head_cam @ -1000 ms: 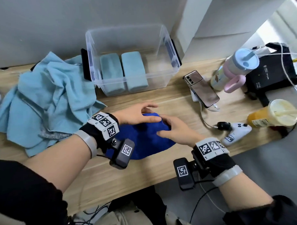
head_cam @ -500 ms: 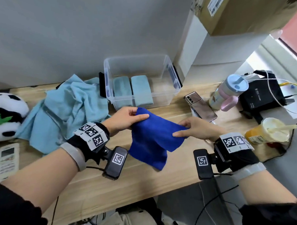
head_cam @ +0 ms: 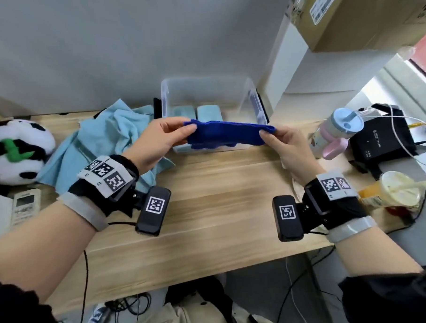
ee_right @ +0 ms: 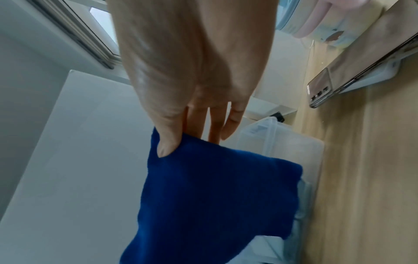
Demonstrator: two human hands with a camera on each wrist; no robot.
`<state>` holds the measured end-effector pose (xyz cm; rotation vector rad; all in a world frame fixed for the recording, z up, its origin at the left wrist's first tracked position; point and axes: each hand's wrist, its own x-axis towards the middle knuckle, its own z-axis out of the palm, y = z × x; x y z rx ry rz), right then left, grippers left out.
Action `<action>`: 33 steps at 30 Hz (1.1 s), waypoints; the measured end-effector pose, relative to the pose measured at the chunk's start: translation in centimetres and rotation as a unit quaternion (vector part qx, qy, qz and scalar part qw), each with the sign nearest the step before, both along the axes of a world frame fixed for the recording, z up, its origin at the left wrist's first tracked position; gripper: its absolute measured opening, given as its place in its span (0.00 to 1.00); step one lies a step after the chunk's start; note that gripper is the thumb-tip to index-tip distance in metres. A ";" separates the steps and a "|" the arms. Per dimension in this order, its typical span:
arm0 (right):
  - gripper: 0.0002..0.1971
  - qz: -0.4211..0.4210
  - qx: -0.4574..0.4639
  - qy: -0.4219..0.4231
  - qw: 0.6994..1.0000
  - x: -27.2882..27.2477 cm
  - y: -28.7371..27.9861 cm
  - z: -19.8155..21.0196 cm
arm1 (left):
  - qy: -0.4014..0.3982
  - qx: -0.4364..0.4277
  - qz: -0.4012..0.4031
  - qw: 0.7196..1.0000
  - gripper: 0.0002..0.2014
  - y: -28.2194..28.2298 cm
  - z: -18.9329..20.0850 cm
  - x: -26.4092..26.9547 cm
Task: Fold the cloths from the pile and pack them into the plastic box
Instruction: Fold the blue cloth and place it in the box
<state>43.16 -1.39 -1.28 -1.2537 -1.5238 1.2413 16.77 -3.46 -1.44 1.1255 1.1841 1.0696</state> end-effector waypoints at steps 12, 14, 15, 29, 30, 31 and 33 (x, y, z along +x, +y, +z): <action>0.02 0.208 -0.266 -0.213 0.917 1.3 -9.8 -12.3 | 0.149 -0.233 -0.191 0.942 0.21 -11.7 -16.3 -0.8; 0.06 0.225 -0.284 -0.230 0.903 1.5 -10.7 -13.6 | 0.156 -0.256 -0.202 0.932 0.19 -12.6 -17.1 -0.8; 0.08 0.233 -0.295 -0.233 0.897 1.6 -11.0 -14.3 | 0.159 -0.264 -0.207 0.928 0.17 -12.9 -17.3 -0.8; 0.10 0.092 -0.384 -0.320 0.861 1.5 -8.7 -16.7 | 0.261 -0.408 -0.137 0.864 0.06 -11.4 -17.9 0.5; 0.11 0.069 -0.394 -0.324 0.857 1.5 -8.6 -16.9 | 0.255 -0.429 -0.149 0.854 0.08 -11.5 -17.9 0.9; 0.11 0.047 -0.402 -0.323 0.855 1.5 -8.5 -17.1 | 0.252 -0.444 -0.154 0.846 0.09 -11.6 -18.0 1.3; 0.12 0.013 -0.416 -0.311 0.854 1.4 -8.4 -17.4 | 0.265 -0.452 -0.148 0.839 0.10 -11.7 -17.9 2.0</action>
